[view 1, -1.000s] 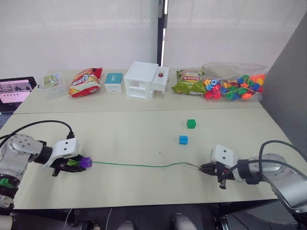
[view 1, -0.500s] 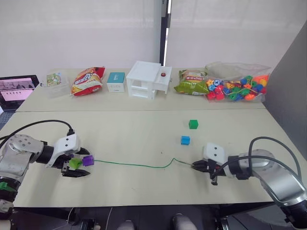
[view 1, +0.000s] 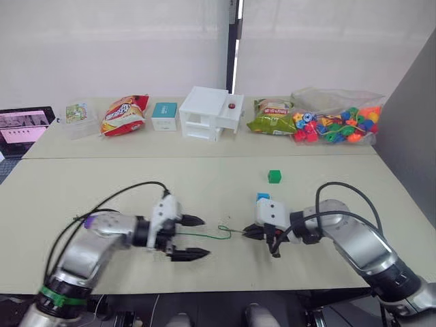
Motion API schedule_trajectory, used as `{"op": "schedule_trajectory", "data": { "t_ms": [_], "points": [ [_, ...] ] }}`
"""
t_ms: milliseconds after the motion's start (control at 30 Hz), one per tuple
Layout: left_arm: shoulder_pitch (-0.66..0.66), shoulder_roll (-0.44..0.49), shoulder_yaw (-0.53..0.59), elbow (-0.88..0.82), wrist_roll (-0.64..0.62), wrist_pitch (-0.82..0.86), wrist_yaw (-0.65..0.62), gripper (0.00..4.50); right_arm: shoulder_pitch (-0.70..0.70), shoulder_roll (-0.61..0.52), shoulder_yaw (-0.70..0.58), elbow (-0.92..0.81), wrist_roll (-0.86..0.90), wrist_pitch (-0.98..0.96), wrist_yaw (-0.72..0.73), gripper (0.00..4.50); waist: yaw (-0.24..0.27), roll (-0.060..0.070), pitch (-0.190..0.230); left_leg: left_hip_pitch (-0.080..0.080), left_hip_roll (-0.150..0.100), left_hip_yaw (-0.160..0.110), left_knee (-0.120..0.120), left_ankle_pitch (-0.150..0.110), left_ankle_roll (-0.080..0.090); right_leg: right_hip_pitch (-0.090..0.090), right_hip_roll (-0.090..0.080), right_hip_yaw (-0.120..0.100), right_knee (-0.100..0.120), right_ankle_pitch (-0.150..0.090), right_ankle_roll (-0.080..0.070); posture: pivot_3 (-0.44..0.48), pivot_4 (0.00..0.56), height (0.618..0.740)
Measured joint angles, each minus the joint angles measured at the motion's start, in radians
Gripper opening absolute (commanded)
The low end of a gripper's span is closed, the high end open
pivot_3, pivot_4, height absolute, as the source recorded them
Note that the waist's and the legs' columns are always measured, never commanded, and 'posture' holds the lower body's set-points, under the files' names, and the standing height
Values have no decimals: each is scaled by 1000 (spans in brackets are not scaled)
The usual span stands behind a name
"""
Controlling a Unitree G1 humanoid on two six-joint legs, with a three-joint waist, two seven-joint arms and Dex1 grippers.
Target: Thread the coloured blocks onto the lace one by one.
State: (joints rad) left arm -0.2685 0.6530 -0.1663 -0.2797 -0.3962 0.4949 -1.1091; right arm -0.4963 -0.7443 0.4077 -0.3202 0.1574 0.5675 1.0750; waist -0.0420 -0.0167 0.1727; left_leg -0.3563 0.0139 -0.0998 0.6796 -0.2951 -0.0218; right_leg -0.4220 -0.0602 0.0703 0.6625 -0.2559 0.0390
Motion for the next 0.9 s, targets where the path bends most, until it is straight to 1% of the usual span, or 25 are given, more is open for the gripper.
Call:
{"op": "schedule_trajectory", "data": {
  "t_ms": [200, 400, 533, 633, 667, 700, 733, 800, 867, 900],
  "points": [
    [-74, -81, -79, 39, 86, -85, 51, 4432, -47, 8, 17, 14, -18, 12, 23, 0, 1, 0, 0, 0, 0, 0, 0, 0, 0, 0, 0, 0, -1, 0, 0, 0, 150, 740],
    [-106, -99, -100, 92, 107, -125, 46, 4432, -47, 6, 20, 16, -26, 18, 39, 0, 0, 0, 0, 0, 0, 0, 0, 0, 0, 0, 0, 0, -1, 0, 0, 0, 150, 740],
    [-155, -144, -149, 201, 152, -197, 28, 4432, -47, 5, 20, 17, -27, 25, 45, 0, 3, 0, 0, 0, -1, 0, 0, 0, 0, 1, 0, 0, -1, 0, 0, 0, 150, 740],
    [-157, -165, -168, 260, 169, -232, 22, 4432, -47, 4, 20, 17, -27, 30, 45, 0, 2, 0, 0, 0, -1, 0, 0, 0, 0, 0, 0, 0, -1, 0, 0, 0, 150, 740],
    [-159, -168, -171, 266, 171, -236, 18, 4020, -47, 4, 20, 17, -27, 33, 45, 0, 1, 0, 0, 0, -1, 0, 0, 0, 0, 0, 0, 0, -1, 0, 0, 0, 150, 740],
    [-162, -170, -172, 274, 173, -241, 14, 3877, -47, 4, 19, 17, -27, 35, 44, 0, 1, 0, 0, 0, -1, 0, 0, 0, 0, 0, 0, 0, -1, 0, 0, 0, 150, 740],
    [-165, -170, -172, 282, 175, -250, 9, 3630, -47, 4, 19, 16, -27, 36, 44, 0, 1, 0, 0, 0, -1, 0, 0, 0, 0, 0, 0, 0, -1, 0, 0, 0, 150, 740],
    [-166, -170, -172, 300, 193, -271, 2, 2877, -47, 3, 19, 15, -27, 42, 43, 0, 1, 0, 0, 0, -1, 0, 0, 0, 0, 0, 0, 0, -1, 0, 0, 0, 150, 740],
    [-166, -170, -172, 311, 199, -276, -1, 2301, -47, 3, 19, 15, -27, 45, 43, 0, 1, 0, 0, 0, -1, 0, 0, 0, 0, 0, 0, 0, -1, 0, 0, 0, 150, 740],
    [-166, -172, -172, 316, 199, -276, -2, 1912, -47, 3, 18, 15, -27, 47, 42, 0, 1, 0, 0, 0, -1, 0, 0, 0, 0, 0, 0, 0, -1, 0, 0, 0, 150, 740]
  ]
}}
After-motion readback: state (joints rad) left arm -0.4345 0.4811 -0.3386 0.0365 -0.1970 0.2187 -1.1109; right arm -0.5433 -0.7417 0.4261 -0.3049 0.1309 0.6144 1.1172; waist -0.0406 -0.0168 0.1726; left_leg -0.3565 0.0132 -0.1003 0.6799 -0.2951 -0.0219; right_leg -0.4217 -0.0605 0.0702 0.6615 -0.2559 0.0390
